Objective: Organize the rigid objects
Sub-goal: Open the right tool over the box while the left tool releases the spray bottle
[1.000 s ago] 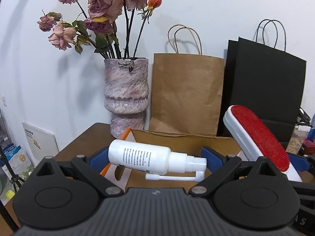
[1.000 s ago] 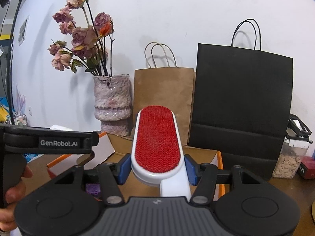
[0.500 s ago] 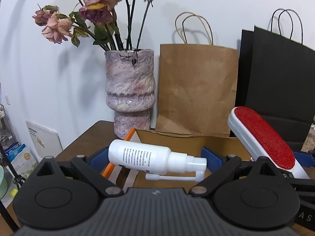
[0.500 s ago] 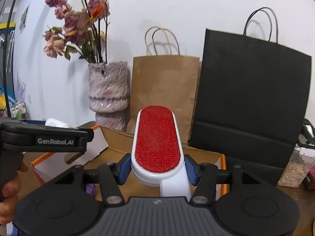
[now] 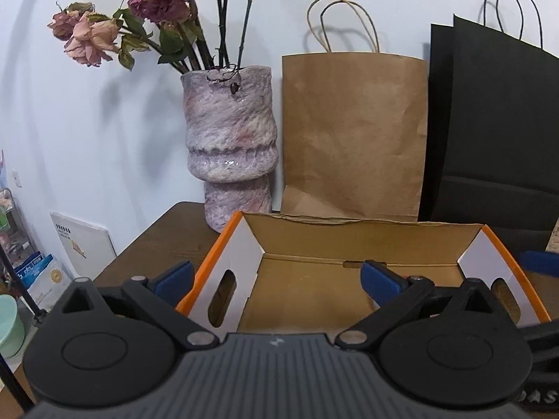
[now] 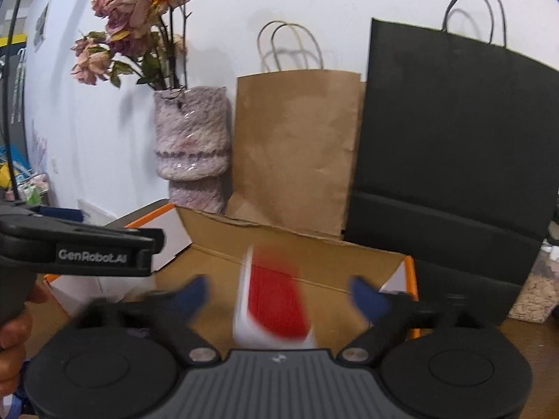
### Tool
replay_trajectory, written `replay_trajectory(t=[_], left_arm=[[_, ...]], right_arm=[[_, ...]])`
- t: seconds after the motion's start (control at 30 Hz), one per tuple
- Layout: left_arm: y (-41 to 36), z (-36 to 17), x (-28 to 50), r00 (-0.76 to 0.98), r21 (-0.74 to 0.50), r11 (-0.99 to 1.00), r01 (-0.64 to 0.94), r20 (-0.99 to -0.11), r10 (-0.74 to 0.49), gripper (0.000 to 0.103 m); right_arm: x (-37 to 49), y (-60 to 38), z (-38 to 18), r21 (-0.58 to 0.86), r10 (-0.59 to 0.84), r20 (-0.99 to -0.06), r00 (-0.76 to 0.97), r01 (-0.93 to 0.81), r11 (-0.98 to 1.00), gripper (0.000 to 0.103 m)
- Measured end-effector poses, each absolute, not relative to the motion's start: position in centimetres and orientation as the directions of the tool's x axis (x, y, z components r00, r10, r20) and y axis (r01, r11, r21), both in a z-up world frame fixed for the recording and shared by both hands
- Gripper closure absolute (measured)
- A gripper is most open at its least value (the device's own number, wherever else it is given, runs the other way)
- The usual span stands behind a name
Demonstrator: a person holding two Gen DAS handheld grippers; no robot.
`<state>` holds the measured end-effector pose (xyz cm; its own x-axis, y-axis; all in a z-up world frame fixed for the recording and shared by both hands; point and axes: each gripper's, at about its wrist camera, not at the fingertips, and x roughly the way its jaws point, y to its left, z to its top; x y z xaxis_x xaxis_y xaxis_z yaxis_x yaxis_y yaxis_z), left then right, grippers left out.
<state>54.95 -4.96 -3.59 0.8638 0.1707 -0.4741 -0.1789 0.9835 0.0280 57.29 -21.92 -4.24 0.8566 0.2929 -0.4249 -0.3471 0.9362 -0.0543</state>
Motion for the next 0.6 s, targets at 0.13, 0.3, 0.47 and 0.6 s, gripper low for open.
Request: replay_trajectory(t=[0.13, 0.3, 0.47, 0.6], left_arm=[[-4.46, -3.68, 55.06, 0.855, 0.014, 0.981, -0.191, -0.489, 0.174, 0.0], [-4.43, -3.58, 55.01, 0.856, 0.015, 0.981, -0.192, -0.487, 0.175, 0.0], [-4.61, -3.47, 54.83, 0.86, 0.018, 0.982, -0.187, -0.481, 0.172, 0.0], [-4.53, -3.21, 54.35, 0.865, 0.013, 0.983, -0.185, -0.473, 0.169, 0.0]], right_arm=[[57.19, -21.97, -4.21, -0.067, 0.273, -0.43, 0.861, -0.332, 0.941, 0.0], [57.39, -22.11, -4.4, -0.067, 0.257, -0.441, 0.86, -0.317, 0.946, 0.0], [57.14, -22.25, -4.34, -0.067, 0.25, -0.441, 0.862, -0.31, 0.948, 0.0], [56.51, -22.35, -4.04, -0.074, 0.247, -0.43, 0.868, -0.307, 0.949, 0.0]])
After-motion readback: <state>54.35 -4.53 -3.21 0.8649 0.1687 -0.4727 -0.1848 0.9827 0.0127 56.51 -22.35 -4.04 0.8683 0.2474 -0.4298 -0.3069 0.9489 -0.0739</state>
